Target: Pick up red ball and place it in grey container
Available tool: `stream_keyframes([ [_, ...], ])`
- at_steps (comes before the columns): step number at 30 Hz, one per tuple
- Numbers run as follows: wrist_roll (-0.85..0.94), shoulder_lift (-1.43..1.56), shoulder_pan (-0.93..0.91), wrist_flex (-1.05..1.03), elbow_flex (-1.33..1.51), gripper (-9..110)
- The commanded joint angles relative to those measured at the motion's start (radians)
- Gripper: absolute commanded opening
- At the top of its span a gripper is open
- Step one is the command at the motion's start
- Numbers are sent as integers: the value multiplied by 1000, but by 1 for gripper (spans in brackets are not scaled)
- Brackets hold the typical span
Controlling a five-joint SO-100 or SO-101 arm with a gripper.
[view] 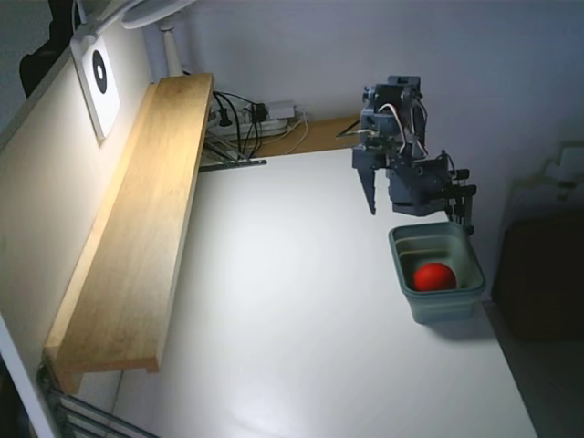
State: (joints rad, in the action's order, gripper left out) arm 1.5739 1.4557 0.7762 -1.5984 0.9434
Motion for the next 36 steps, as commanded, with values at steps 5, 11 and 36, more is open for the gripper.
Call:
stream_keyframes([
  [5,-3,125,-153,-33,37,28],
  [11,-3,187,-297,-47,80,24],
  [36,-3,460,-922,-110,266,7],
])
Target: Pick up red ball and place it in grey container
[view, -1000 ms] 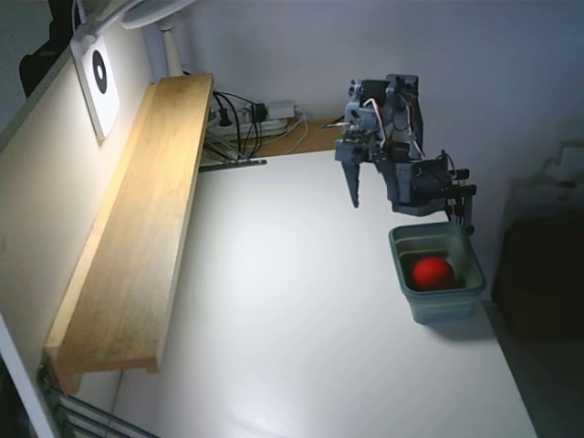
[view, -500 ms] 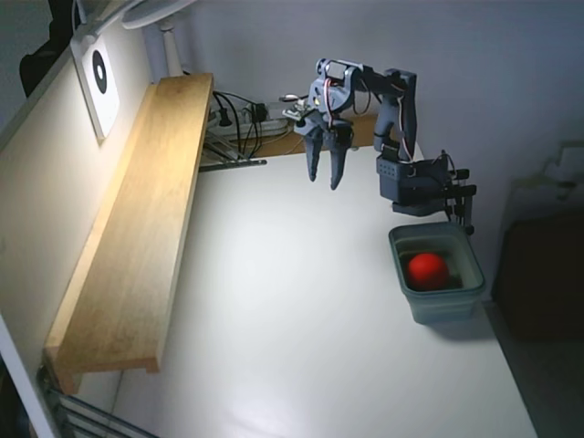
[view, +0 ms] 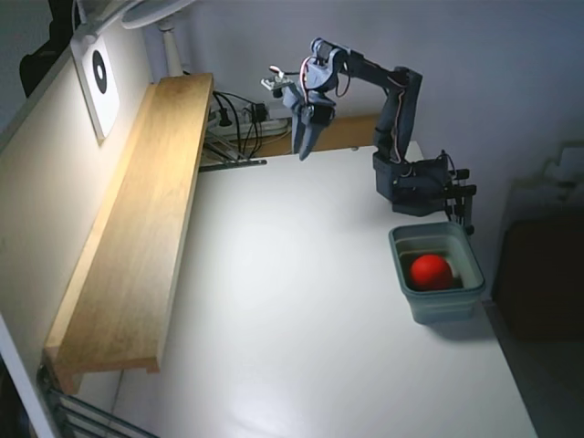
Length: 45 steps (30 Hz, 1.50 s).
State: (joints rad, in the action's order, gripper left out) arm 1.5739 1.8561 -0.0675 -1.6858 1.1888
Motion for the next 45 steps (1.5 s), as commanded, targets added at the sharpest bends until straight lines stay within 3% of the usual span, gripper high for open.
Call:
stream_keyframes([
  [1,-3,67,-96,-24,26,7],
  [22,-3,214,-431,-57,126,-2],
  [45,-3,225,-456,-59,133,-3],
])
